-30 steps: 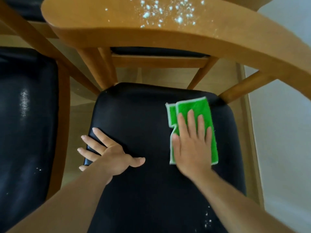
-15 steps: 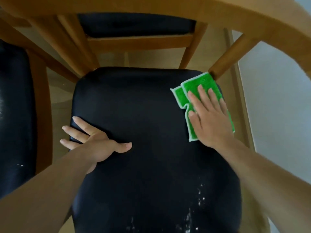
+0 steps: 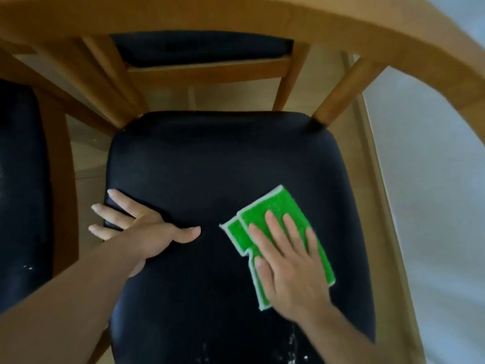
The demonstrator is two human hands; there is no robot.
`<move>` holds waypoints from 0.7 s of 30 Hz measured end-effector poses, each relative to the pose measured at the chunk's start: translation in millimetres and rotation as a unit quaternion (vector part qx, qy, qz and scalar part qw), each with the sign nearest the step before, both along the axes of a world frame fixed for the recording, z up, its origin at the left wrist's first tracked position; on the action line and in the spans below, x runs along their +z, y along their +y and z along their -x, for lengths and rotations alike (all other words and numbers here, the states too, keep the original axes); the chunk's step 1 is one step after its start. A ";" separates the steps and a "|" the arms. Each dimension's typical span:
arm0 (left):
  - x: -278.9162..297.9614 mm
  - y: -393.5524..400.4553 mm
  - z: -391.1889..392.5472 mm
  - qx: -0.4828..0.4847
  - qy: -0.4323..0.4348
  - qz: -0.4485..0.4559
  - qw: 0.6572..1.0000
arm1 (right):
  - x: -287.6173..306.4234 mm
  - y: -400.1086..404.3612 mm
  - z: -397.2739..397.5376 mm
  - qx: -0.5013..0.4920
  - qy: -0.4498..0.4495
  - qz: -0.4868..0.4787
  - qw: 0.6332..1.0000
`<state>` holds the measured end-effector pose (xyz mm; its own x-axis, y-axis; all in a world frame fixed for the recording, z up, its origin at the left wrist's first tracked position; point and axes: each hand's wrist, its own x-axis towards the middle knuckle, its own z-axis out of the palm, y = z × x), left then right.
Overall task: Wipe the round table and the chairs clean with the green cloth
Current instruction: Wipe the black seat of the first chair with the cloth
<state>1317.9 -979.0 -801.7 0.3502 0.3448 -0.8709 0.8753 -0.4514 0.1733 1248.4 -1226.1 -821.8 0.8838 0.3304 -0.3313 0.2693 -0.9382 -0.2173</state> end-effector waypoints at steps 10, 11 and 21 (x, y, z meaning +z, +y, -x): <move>-10.4 5.7 7.4 -0.003 -0.021 -0.025 0.999 | -12.8 -34.7 -80.5 -0.329 -0.054 0.026 0.942; -9.4 5.0 7.7 -0.006 -0.020 -0.029 0.999 | -10.2 -24.8 -55.5 -0.316 -0.045 0.045 0.947; -3.9 -1.1 6.7 -0.014 -0.015 -0.040 0.999 | 1.6 4.5 33.6 -0.062 0.028 0.044 0.997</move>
<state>1311.2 -980.1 -805.6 0.3855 0.4020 -0.8306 0.8572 -0.4892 0.1611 1214.7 -1221.6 -820.2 0.8948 0.1877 -0.4050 0.1405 -0.9796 -0.1437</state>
